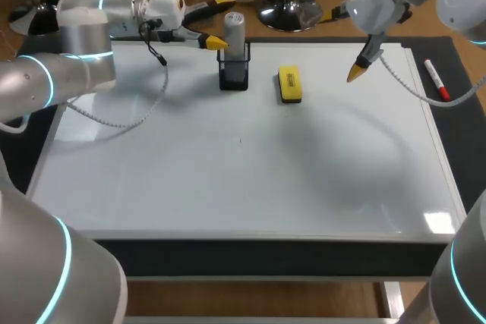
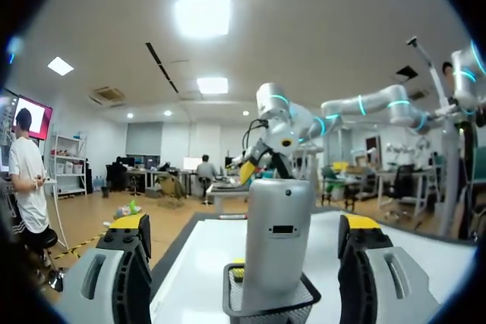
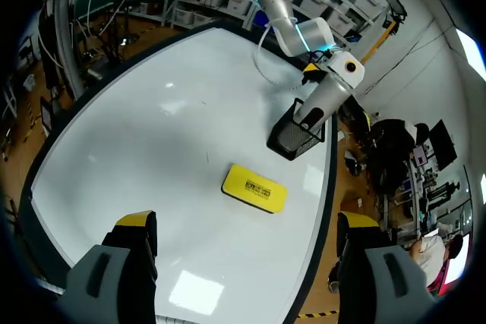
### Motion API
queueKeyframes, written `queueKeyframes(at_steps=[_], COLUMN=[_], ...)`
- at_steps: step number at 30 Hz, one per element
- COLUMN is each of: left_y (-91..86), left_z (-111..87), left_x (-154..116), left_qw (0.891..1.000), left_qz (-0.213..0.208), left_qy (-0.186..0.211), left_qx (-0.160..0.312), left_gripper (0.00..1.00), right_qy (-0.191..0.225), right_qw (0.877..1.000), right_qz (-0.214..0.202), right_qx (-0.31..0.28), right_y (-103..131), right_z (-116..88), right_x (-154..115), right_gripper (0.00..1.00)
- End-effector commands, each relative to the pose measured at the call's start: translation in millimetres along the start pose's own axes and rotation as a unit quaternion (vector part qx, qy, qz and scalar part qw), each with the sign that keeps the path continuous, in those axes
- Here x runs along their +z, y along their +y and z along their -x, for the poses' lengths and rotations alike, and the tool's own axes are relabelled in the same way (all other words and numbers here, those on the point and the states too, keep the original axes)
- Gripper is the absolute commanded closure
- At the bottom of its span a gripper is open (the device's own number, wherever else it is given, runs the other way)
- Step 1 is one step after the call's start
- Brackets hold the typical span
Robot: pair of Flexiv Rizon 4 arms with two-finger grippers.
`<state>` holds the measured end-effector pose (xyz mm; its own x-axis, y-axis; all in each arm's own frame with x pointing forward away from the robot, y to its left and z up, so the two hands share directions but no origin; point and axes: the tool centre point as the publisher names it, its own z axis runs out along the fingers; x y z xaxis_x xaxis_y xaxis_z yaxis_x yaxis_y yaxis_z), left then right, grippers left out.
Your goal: Pick up the inspection probe, press it on each red-marked spot on the whiteboard one by one, put down the probe, pick up the eraser, and wipe off all the red marks.
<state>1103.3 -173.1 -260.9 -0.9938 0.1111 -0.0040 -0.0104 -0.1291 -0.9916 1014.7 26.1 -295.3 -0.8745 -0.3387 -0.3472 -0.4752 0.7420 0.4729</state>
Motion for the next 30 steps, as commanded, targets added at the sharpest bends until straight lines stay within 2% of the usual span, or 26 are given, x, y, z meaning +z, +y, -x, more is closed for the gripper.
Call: queueKeyframes(at_steps=[1,10,21,30], left_y=[-14.3,-7.6,-7.1,-7.6], left_z=[-18.0,-24.6,-31.3,-33.1], left_x=[-6,-28,-47,-51], left_qw=[0.996,0.982,0.965,0.963], left_qz=[0.083,0.177,0.247,0.252], left_qy=[-0.039,-0.057,-0.091,-0.097], left_qx=[0.008,0.013,0.021,0.014], left_gripper=[0.0,0.0,0.0,0.0], right_qy=[0.002,0.002,0.002,0.002], right_qw=[1.0,1.0,1.0,1.0], right_qz=[-0.002,-0.002,-0.002,-0.002], right_qx=[0.0,0.0,0.0,0.0], right_y=[0,0,0,0], right_z=[1,1,1,1], right_x=[0,0,0,0], right_gripper=[0.0,0.0,0.0,0.0])
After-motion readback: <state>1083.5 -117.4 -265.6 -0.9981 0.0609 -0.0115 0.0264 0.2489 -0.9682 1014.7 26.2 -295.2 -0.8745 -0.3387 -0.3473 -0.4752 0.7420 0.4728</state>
